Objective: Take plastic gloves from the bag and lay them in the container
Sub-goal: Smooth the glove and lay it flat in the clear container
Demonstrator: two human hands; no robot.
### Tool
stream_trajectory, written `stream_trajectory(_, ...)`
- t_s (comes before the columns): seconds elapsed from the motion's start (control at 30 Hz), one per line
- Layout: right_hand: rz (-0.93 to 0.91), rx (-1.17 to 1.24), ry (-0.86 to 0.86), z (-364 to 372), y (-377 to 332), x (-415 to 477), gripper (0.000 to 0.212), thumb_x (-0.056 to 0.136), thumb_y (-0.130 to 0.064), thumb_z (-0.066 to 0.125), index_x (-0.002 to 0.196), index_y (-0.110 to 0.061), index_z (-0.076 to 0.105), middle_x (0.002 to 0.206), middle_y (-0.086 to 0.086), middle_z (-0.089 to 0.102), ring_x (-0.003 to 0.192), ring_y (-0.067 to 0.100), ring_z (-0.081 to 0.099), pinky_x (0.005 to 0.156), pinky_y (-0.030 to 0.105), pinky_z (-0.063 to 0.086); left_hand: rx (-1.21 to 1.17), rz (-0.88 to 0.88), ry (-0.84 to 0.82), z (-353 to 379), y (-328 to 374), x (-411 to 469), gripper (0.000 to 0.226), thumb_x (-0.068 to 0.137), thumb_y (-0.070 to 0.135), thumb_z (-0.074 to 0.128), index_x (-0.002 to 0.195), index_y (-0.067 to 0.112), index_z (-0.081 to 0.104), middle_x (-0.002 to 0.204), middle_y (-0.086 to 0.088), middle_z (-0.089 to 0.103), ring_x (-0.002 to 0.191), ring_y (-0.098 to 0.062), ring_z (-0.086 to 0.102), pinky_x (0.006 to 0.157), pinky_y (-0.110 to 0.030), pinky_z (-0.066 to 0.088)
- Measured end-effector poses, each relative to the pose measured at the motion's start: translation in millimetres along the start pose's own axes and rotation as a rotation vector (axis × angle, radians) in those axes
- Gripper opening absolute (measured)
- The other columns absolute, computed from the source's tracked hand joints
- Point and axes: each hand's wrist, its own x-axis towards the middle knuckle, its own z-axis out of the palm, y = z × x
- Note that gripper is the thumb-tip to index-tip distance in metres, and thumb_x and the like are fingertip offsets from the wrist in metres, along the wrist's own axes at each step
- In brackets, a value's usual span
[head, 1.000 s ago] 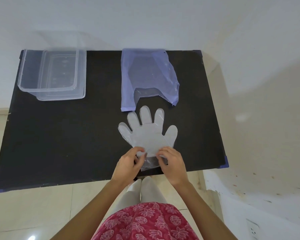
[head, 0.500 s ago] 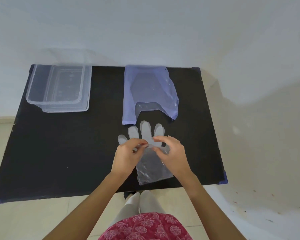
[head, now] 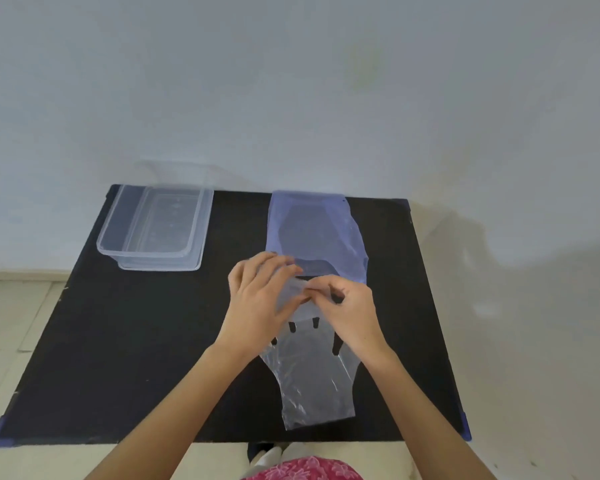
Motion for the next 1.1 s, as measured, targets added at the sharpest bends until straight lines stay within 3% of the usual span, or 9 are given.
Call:
stream_trajectory(0.13, -0.011, 0.013, 0.002, 1, -11, 16, 0.019, 0.085, -0.029, 0.072, 0.101, -0.02, 0.076, 0.095, -0.005, 0.076, 0.088, 0.009, 0.071, 0.083, 0.019, 0.056, -0.103, -0.041, 0.059, -15, -7, 22, 0.012, 0.085, 0.03, 0.066, 0.091, 0.02, 0.071, 0.088, 0.006, 0.072, 0.089, -0.013, 0.062, 0.101, -0.028, 0.026)
stream_trajectory(0.33, 0.22, -0.022, -0.061, -2, 1, 23, 0.026, 0.086, -0.036, 0.069, 0.105, -0.02, 0.074, 0.099, -0.001, 0.074, 0.089, 0.014, 0.069, 0.089, 0.028, 0.057, -0.127, -0.16, 0.068, -36, -17, 34, 0.014, 0.086, 0.027, 0.065, 0.095, 0.019, 0.071, 0.095, 0.003, 0.072, 0.1, -0.019, 0.053, 0.089, -0.032, 0.042)
stream_trajectory(0.47, 0.126, -0.081, -0.04, -15, -7, 24, 0.028, 0.084, -0.032, 0.071, 0.112, -0.033, 0.066, 0.106, -0.022, 0.063, 0.098, 0.001, 0.061, 0.082, 0.006, 0.044, -0.111, -0.232, 0.061, -46, -27, 36, 0.016, 0.088, 0.027, 0.062, 0.099, 0.02, 0.071, 0.1, 0.003, 0.071, 0.102, -0.021, 0.052, 0.086, -0.028, 0.04)
stream_trajectory(0.57, 0.178, -0.077, 0.081, -21, -17, 26, 0.031, 0.085, -0.028, 0.071, 0.115, -0.023, 0.064, 0.108, -0.017, 0.06, 0.098, 0.002, 0.058, 0.084, 0.009, 0.041, -0.116, -0.243, 0.126, -51, -29, 36, 0.014, 0.088, 0.024, 0.063, 0.098, 0.018, 0.072, 0.099, -0.001, 0.072, 0.096, -0.016, 0.051, 0.085, -0.031, 0.042)
stream_trajectory(0.7, 0.651, 0.448, 0.142, -7, -30, 19, 0.027, 0.088, -0.027, 0.067, 0.1, -0.003, 0.066, 0.086, 0.012, 0.071, 0.067, 0.017, 0.066, 0.064, 0.028, 0.057, -0.095, -0.167, 0.176, -53, -32, 32, 0.017, 0.086, 0.027, 0.059, 0.092, 0.017, 0.072, 0.089, 0.001, 0.073, 0.083, -0.01, 0.052, 0.084, -0.03, 0.04)
stream_trajectory(0.83, 1.03, 0.964, -0.183, 11, -39, 22, 0.072, 0.079, -0.062, 0.063, 0.11, 0.003, 0.06, 0.111, 0.027, 0.069, 0.092, 0.041, 0.072, 0.085, 0.048, 0.058, -0.013, -0.026, 0.164, -49, -33, 21, 0.02, 0.087, 0.026, 0.055, 0.089, 0.016, 0.071, 0.079, 0.002, 0.071, 0.075, -0.018, 0.062, 0.085, -0.023, 0.035)
stream_trajectory(0.9, 1.011, 0.951, -0.233, 18, -43, 30, 0.078, 0.074, -0.062, 0.068, 0.114, 0.004, 0.055, 0.117, 0.03, 0.063, 0.099, 0.046, 0.068, 0.091, 0.053, 0.054, 0.032, 0.057, 0.16, -44, -31, 12, 0.019, 0.087, 0.026, 0.055, 0.088, 0.015, 0.071, 0.076, 0.002, 0.069, 0.073, -0.019, 0.063, 0.083, -0.023, 0.036)
stream_trajectory(1.0, 0.923, 0.855, -0.178, 26, -54, 43, 0.051, 0.082, -0.029, 0.074, 0.12, -0.002, 0.054, 0.111, 0.025, 0.063, 0.097, 0.04, 0.068, 0.09, 0.052, 0.055, 0.068, 0.142, 0.162, -33, -29, -3, 0.016, 0.087, 0.024, 0.059, 0.085, 0.015, 0.072, 0.076, 0.004, 0.069, 0.072, -0.018, 0.062, 0.08, -0.028, 0.041)
stream_trajectory(1.1, 0.906, 0.434, -0.17, 31, -65, 50, 0.04, 0.086, -0.02, 0.068, 0.118, -0.002, 0.051, 0.085, 0.013, 0.058, 0.074, 0.024, 0.061, 0.061, 0.036, 0.054, 0.087, 0.18, 0.158, -19, -26, -21, 0.012, 0.087, 0.022, 0.061, 0.086, 0.017, 0.072, 0.079, 0.006, 0.069, 0.072, -0.016, 0.061, 0.08, -0.028, 0.043)
